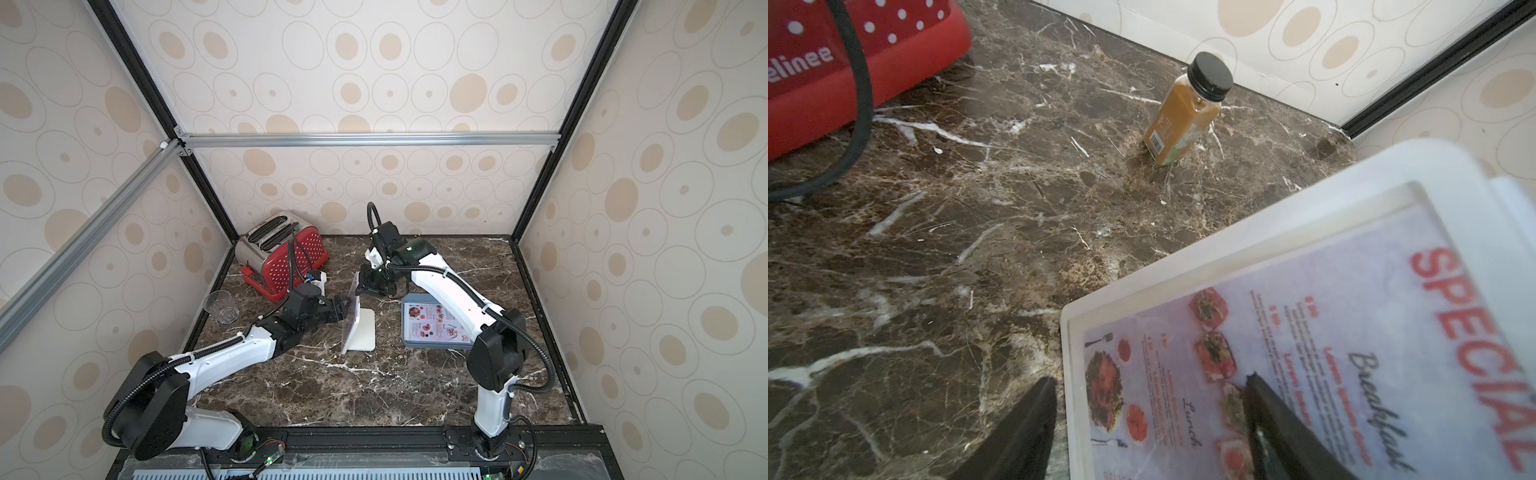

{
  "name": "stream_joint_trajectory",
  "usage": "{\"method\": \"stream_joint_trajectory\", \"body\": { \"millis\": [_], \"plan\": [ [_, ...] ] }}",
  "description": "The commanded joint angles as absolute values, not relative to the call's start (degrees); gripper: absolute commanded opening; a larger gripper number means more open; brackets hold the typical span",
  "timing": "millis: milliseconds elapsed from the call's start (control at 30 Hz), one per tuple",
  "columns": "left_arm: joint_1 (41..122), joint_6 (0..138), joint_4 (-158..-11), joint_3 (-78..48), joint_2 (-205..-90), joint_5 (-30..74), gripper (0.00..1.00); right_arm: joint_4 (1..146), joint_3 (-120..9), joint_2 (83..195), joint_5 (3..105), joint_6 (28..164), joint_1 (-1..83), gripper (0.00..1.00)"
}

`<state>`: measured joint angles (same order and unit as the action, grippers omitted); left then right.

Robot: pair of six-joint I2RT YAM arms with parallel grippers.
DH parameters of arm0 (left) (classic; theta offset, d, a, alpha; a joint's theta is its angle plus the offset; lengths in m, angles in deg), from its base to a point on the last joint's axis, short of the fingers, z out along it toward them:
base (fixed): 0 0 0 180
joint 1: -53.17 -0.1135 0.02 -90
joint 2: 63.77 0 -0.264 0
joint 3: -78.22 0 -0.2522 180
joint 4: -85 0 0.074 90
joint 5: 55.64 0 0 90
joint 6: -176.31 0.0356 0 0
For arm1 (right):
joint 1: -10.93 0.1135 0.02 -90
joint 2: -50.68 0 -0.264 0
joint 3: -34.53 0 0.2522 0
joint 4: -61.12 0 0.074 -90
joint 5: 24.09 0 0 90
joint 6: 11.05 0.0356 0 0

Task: Replace the menus in the menu holders
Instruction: Take out the menu from the menu holder.

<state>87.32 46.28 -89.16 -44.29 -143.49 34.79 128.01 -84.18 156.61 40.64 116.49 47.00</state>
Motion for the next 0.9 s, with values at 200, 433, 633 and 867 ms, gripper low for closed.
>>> {"method": "stream_joint_trajectory", "body": {
  "millis": [200, 433, 633, 867],
  "plan": [
    [88.11, 47.71, -89.24, -42.93, -143.20, 35.24, 0.70, 127.97, -86.65, 158.53, 38.47, 118.06, 47.51, 0.10],
    [88.11, 47.87, -89.15, -42.82, -143.22, 35.34, 0.70, 129.32, -87.64, 158.19, 39.08, 117.62, 47.45, 0.04],
    [88.06, 47.85, -89.15, -43.02, -143.06, 35.51, 0.70, 130.26, -88.45, 157.22, 39.28, 117.41, 47.49, 0.04],
    [88.08, 47.76, -89.33, -43.05, -143.28, 35.43, 0.70, 130.75, -88.22, 156.94, 39.15, 117.27, 47.49, 0.06]
  ]
}}
